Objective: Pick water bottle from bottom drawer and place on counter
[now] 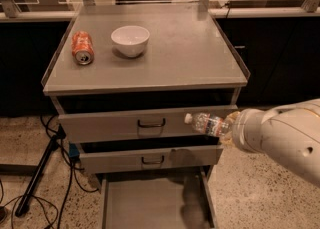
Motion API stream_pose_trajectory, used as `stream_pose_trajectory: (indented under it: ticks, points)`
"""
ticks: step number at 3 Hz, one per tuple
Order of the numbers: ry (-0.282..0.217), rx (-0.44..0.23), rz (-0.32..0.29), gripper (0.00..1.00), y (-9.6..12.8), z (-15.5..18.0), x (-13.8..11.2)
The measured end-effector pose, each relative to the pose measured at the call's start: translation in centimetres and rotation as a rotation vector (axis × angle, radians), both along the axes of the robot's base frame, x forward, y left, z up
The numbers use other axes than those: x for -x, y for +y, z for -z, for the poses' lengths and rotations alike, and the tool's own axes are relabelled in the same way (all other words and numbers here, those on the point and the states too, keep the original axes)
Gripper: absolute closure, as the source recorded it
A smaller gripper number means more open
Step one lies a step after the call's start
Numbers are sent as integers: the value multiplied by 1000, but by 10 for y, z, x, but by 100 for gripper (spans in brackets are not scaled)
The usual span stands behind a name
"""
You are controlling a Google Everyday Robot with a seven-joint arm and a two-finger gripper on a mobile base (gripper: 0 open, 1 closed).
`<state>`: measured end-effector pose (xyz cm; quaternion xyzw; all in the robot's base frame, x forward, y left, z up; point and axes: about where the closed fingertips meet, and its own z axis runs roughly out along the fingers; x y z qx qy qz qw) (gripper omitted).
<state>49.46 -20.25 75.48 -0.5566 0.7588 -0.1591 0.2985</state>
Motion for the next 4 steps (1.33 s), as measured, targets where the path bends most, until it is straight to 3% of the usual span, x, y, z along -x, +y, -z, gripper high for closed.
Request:
stream_pose_trajectory:
  ticks: [1, 2, 3, 4]
  points:
    - [-48, -19, 14, 100, -8, -32, -4]
    - [-128, -7, 20, 100, -13, -68, -5]
    - [-130, -6, 19, 100, -13, -69, -5]
    - [-148, -14, 59, 100, -26, -82, -21]
